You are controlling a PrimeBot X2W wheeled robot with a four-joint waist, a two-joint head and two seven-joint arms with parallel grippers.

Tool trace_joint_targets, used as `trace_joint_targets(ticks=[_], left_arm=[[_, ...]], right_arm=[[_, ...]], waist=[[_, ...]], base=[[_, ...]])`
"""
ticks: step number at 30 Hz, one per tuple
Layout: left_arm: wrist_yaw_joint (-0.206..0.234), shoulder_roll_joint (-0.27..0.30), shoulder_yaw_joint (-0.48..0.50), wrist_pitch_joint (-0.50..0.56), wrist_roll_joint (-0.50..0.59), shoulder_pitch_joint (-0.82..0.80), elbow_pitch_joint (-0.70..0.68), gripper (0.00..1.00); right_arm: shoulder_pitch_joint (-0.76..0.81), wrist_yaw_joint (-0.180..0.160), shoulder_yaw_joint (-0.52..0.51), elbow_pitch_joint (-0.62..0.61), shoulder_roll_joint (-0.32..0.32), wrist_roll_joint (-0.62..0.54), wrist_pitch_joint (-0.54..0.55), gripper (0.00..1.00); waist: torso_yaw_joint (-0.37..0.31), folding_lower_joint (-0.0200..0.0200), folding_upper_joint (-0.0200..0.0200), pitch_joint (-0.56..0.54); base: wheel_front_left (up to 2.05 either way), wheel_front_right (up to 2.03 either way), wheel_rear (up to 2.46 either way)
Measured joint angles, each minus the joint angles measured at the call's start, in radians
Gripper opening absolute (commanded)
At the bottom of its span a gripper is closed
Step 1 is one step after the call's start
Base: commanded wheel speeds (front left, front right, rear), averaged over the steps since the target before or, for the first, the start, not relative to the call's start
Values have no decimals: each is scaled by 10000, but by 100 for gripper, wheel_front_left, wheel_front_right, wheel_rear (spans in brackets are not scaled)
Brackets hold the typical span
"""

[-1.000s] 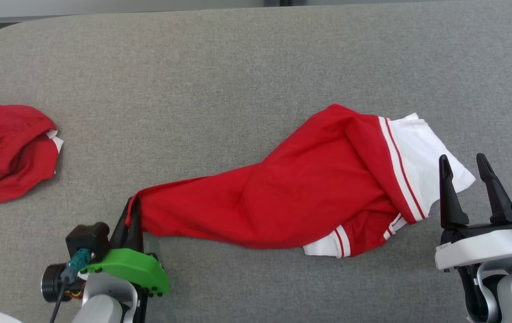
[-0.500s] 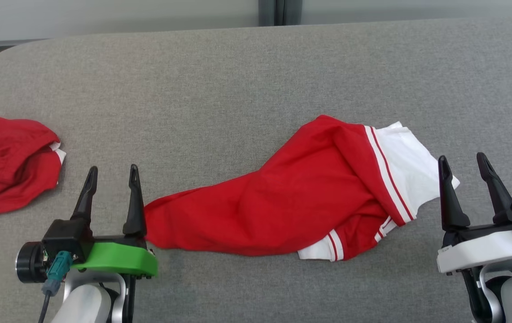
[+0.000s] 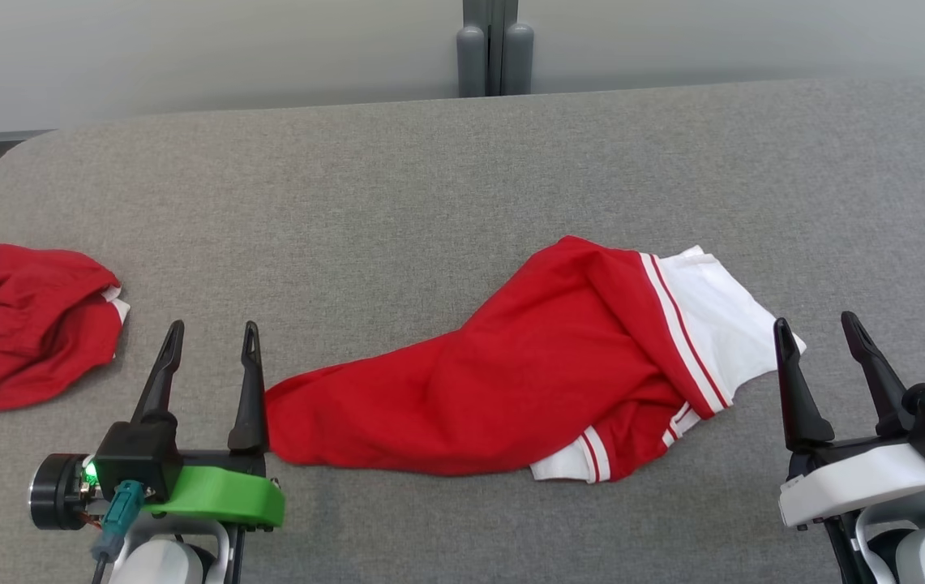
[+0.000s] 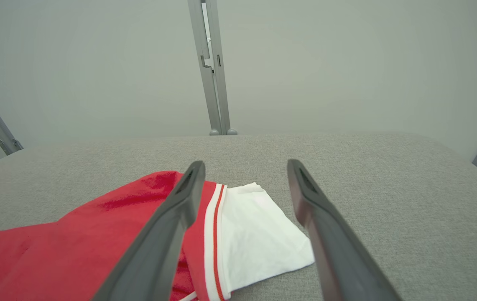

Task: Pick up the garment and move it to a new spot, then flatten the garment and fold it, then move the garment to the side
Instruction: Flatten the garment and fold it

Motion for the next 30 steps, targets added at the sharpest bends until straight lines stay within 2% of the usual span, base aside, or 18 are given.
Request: trace_joint_targets(ticks=[9,13,21,30], left_arm=[[-90,-82,115,0,148,9,44,100],[-107,-144,159,-12,194,1,31,100],[-201,-385,228,-13,391,-293,-4,100],[-376,-621,407,-13,610,-506,96,100]], right_arm=[[12,0,56,-27,-109,13,81,100],[19,0,715,219,-240,81,224,100],[442,0,2529,1954,-245,522,357,100],[-347,0,2851,3590,-257,748,-100,100]], waist=[[82,0,0,58],[140,0,0,155],[321,0,0,571],[430,0,0,1013]], base=[[0,0,0],[0,0,0],[0,0,0],[0,0,0]])
